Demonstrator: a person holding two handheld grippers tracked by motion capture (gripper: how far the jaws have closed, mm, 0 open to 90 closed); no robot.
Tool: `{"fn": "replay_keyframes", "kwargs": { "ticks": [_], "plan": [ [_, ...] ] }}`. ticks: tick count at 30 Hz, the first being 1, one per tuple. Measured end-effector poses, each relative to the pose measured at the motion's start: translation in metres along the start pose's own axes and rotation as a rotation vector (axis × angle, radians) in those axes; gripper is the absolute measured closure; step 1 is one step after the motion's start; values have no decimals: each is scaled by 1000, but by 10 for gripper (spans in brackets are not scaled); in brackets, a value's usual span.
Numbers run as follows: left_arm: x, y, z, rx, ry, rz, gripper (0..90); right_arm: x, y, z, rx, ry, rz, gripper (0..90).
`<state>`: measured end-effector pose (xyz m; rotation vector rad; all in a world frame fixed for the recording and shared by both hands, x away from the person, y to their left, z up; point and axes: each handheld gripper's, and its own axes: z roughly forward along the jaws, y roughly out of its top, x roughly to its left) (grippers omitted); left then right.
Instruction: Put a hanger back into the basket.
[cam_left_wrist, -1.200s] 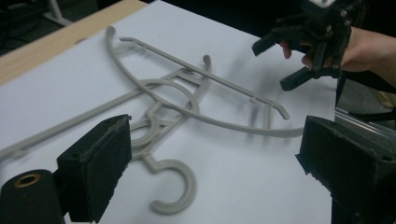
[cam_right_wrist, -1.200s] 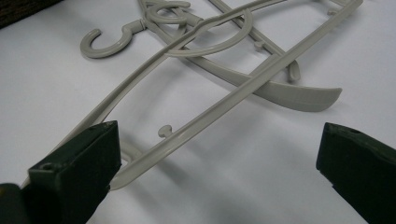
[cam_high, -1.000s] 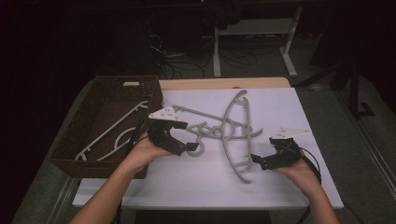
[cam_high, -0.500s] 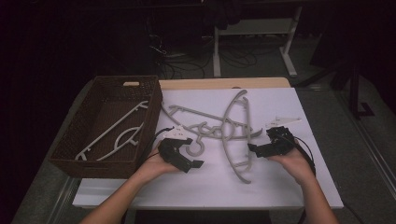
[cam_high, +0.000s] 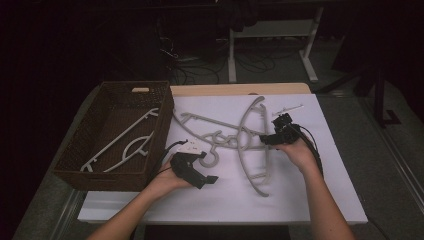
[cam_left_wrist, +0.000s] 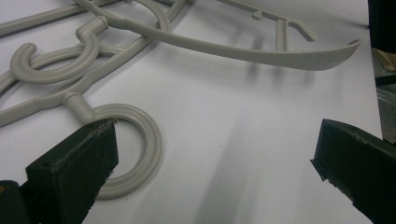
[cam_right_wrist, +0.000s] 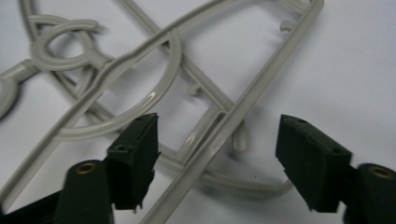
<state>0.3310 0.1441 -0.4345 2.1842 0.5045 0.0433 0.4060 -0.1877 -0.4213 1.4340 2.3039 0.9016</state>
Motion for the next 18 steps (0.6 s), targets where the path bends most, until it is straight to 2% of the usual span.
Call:
{"fn": "replay_keyframes", "kwargs": {
  "ticks": [4, 10, 12, 18],
  "plan": [
    [0, 0, 0, 3, -1, 1, 0, -1, 3, 10, 44, -18, 28, 440],
    [0, 0, 1, 11, -5, -1, 0, -2, 2, 20, 97, -17, 63, 545],
    [0, 0, 2, 12, -6, -1, 0, -1, 3, 21, 102, -9, 66, 578],
    [0, 0, 2, 18, -7, 1, 0, 3, 9, 23, 126, -40, 52, 626]
  ]
}}
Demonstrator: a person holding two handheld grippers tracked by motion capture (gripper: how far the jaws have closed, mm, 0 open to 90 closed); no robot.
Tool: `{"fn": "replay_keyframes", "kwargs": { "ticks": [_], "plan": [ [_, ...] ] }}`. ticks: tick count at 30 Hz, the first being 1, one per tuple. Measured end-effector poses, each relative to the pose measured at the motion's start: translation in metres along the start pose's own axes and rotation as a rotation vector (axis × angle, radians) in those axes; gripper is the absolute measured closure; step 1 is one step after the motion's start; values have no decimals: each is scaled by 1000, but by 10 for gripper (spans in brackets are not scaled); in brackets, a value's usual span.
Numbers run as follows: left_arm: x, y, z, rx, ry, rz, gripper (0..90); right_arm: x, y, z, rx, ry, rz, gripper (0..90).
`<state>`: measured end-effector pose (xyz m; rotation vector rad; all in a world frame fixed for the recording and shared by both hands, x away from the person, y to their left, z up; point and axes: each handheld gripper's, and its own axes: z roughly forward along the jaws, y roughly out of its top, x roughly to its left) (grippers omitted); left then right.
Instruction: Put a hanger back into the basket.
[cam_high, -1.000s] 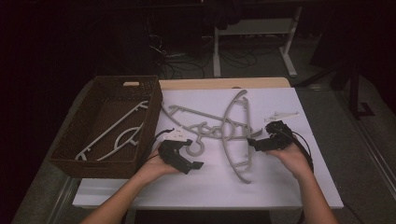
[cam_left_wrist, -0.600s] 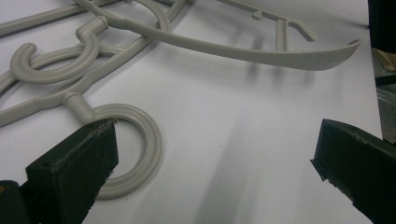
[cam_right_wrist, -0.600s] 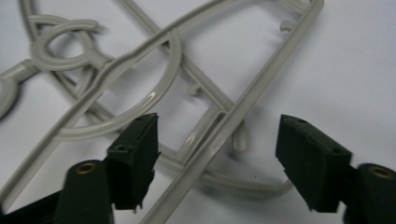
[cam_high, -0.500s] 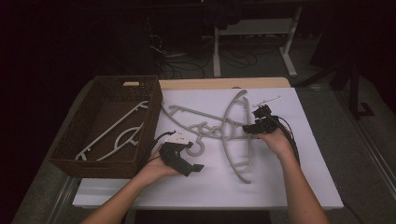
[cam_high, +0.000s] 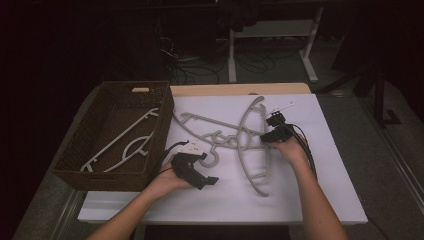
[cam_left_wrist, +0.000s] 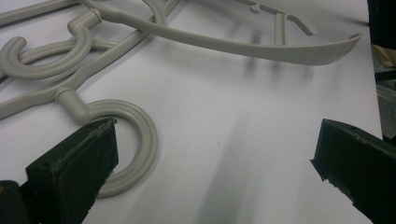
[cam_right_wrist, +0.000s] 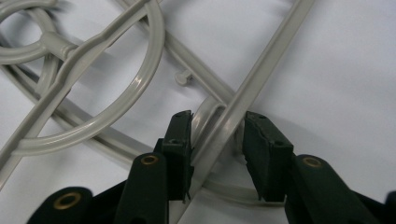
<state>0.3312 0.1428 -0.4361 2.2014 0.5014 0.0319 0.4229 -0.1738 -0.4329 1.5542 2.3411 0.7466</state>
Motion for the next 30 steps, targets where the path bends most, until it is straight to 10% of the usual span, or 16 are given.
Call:
{"fn": "replay_keyframes", "kwargs": {
  "ticks": [20, 30],
  "plan": [
    [1, 0, -1, -7, 1, -8, 0, 12, 8, 3, 4, 40, -97, 799],
    [2, 0, -2, -6, 2, -8, 0, 30, 2, -1, -10, 162, -245, 799]
  ]
}}
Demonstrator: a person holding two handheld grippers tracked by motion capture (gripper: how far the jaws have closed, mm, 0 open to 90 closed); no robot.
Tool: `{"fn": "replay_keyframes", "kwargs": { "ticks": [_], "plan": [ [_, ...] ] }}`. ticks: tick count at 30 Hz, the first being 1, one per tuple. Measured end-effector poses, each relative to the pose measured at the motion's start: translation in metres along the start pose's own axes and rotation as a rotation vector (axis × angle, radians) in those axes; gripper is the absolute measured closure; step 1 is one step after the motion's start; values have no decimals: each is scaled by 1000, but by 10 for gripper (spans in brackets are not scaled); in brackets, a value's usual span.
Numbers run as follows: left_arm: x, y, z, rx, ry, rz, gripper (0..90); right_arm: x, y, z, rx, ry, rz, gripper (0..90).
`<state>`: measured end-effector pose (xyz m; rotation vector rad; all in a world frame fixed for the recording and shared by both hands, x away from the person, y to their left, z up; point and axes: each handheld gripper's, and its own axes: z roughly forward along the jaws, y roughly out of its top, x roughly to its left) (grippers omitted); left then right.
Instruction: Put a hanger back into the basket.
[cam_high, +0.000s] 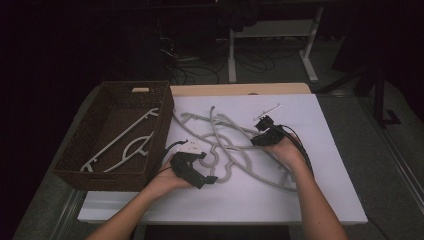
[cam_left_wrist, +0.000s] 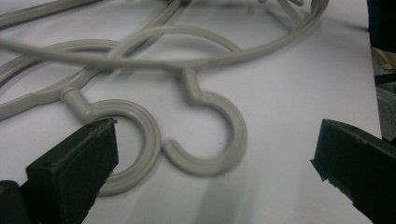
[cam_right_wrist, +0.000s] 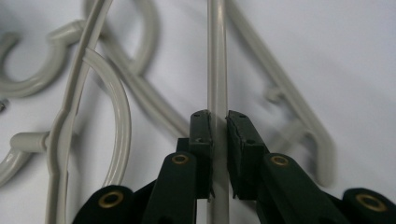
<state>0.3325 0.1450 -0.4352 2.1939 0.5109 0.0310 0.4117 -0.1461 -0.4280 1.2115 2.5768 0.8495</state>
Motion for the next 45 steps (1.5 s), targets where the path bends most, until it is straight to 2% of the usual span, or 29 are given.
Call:
{"fn": "replay_keyframes", "kwargs": {
  "ticks": [10, 13, 14, 15, 17, 20, 25, 27, 28, 34, 39, 45],
  "plan": [
    [-1, 0, 1, 8, -6, 2, 0, 31, 4, 5, -43, 149, -147, 799],
    [-1, 0, 2, 14, -9, 4, 0, 40, 5, 13, -20, 135, -182, 792],
    [-1, 0, 2, 14, -10, 4, 0, 41, 5, 15, -13, 131, -181, 778],
    [-1, 0, 2, 14, -10, 4, 0, 41, 4, 16, -19, 133, -174, 719],
    [-1, 0, 2, 13, -11, 4, 0, 39, 4, 12, -64, 141, -148, 663],
    [-1, -1, 2, 12, -11, 1, 0, 37, 0, -1, -117, 151, -112, 693],
    [0, -1, 2, 12, -8, -3, 0, 39, -18, -26, -148, 151, -90, 810],
    [0, -1, 2, 13, -10, -4, 0, 40, -29, -33, -152, 140, -76, 881],
    [0, -1, 2, 14, -9, -5, 0, 41, -35, -36, -151, 133, -68, 888],
    [0, -1, 2, 11, -10, -4, 0, 42, -65, -51, -130, 85, -52, 890],
    [0, -1, 2, 11, -10, -3, 0, 39, -89, -62, -113, 34, -23, 890],
    [-1, -1, 1, 10, -9, -5, 0, 34, -114, -76, -98, -1, 30, 890]
  ]
}}
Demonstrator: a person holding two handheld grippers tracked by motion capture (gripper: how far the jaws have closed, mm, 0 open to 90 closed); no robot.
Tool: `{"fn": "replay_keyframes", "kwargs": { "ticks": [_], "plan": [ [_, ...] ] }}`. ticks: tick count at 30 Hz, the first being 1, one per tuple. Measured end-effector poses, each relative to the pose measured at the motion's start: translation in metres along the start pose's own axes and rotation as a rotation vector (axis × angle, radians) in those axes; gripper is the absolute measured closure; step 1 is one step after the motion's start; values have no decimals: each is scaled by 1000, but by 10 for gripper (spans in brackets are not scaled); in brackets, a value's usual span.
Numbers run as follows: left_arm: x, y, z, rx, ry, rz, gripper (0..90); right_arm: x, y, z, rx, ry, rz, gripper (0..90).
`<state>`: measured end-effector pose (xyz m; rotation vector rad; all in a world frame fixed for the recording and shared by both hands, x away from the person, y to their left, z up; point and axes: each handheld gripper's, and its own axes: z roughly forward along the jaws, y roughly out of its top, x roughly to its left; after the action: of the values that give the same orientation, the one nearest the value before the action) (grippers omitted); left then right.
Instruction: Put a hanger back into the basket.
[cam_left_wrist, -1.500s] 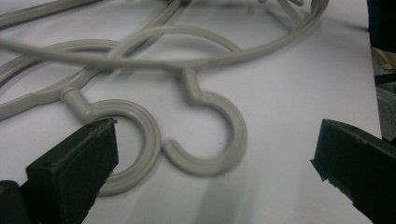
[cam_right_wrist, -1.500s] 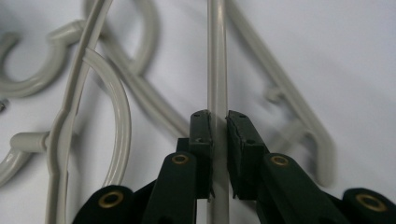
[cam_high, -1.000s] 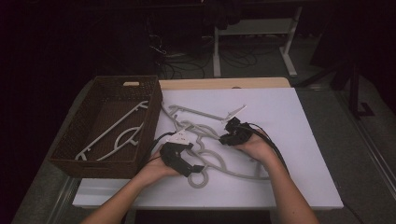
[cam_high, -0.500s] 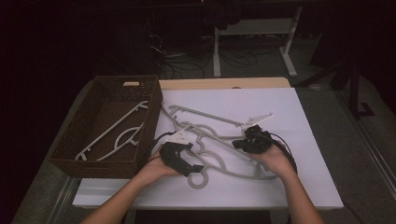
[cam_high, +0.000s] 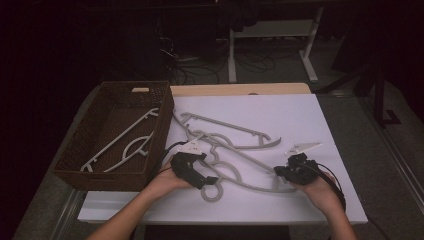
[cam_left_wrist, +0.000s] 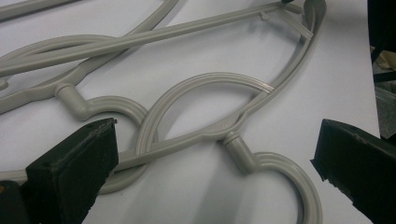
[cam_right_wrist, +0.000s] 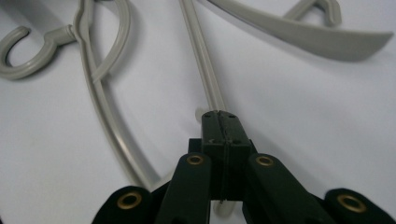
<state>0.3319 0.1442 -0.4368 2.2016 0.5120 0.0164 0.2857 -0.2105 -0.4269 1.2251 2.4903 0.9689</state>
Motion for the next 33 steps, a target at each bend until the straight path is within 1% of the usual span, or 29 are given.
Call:
{"fn": "replay_keyframes", "kwargs": {
  "ticks": [4, 5, 8, 15, 17, 19, 20, 22, 25, 27, 33],
  "plan": [
    [0, 0, 0, 4, 0, 2, 0, 2, -11, -4, 10, -11, 13, 890],
    [-1, 0, 0, 3, -1, 1, 0, 3, -14, -5, 19, -22, 16, 890],
    [0, 0, 1, 4, 0, 1, 0, 6, -19, -6, 27, -16, 28, 890],
    [0, 0, -1, -2, 2, -3, 0, 12, -18, 2, 69, -27, 18, 890],
    [1, 0, -2, -3, 2, -4, 0, 13, -17, 3, 77, -41, 16, 890],
    [1, 0, -1, -1, 4, -5, 0, 12, -16, 4, 90, -77, -2, 890],
    [1, 0, -1, -1, 3, -4, 0, 12, -16, 4, 97, -93, -3, 891],
    [0, 0, -1, -1, 2, -3, 0, 9, -15, 6, 112, -125, -13, 891],
    [0, 0, -1, 0, 2, -2, 0, 0, -12, 8, 115, -163, -10, 891],
    [0, 0, -1, 0, 2, -4, 0, -7, -8, 10, 115, -193, -9, 891],
    [0, -1, -1, 1, 1, -7, 0, -31, 6, 18, 113, -253, 10, 891]
  ]
}}
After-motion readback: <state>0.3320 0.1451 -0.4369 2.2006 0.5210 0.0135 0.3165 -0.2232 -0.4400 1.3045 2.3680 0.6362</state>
